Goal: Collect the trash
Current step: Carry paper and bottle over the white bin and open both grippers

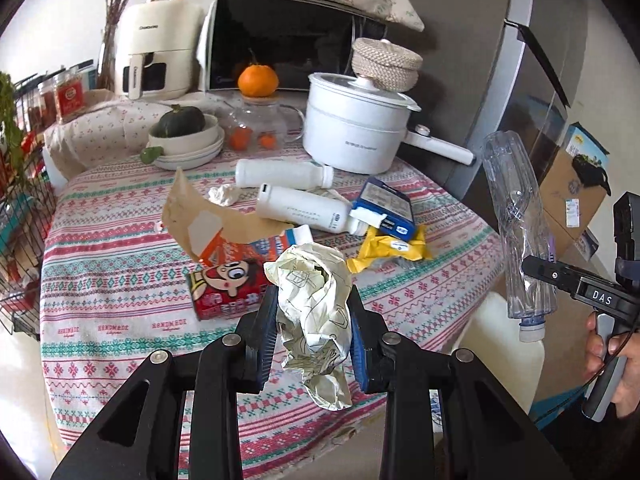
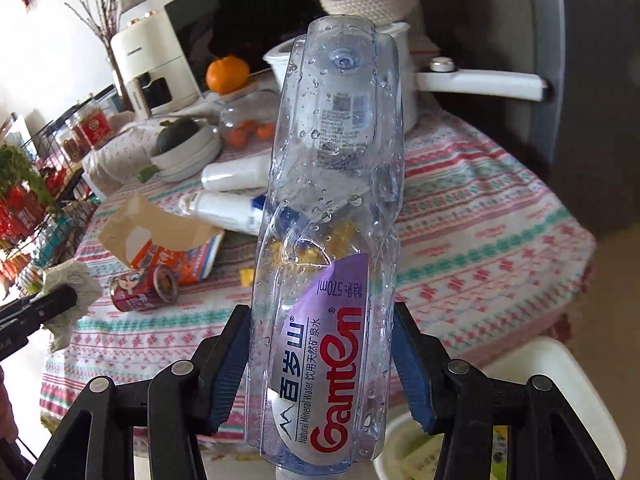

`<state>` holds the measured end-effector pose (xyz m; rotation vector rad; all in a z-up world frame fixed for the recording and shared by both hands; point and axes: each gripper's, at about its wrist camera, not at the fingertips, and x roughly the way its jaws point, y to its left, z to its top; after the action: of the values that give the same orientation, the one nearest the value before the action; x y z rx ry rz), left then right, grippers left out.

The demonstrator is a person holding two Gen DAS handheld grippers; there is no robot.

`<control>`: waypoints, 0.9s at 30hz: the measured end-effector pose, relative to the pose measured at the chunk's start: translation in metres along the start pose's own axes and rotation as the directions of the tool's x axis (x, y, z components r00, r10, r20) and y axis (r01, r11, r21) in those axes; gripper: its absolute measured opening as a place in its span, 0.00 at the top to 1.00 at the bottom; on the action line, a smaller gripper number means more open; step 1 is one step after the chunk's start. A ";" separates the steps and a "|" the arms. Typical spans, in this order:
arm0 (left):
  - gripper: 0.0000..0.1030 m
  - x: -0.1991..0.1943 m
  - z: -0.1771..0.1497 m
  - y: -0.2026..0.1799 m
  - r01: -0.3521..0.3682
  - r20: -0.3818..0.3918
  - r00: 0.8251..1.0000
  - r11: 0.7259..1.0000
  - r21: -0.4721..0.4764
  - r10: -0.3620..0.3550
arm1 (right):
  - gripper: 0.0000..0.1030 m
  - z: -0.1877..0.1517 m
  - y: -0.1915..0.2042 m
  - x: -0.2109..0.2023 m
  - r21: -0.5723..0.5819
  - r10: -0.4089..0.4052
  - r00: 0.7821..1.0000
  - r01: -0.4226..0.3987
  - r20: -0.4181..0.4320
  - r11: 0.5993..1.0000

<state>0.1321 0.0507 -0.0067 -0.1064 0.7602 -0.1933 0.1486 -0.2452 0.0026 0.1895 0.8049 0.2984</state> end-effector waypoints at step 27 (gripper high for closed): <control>0.68 0.074 -0.043 -0.208 0.226 -0.214 0.964 0.912 0.342 -0.159 | 0.41 -0.107 -0.166 0.020 0.241 -0.180 0.937 0.257 -0.299 0.936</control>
<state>0.1266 -0.1696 -0.0531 0.1928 0.8841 -0.5360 0.1153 -0.3892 -0.1298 0.3222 1.1330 -0.0055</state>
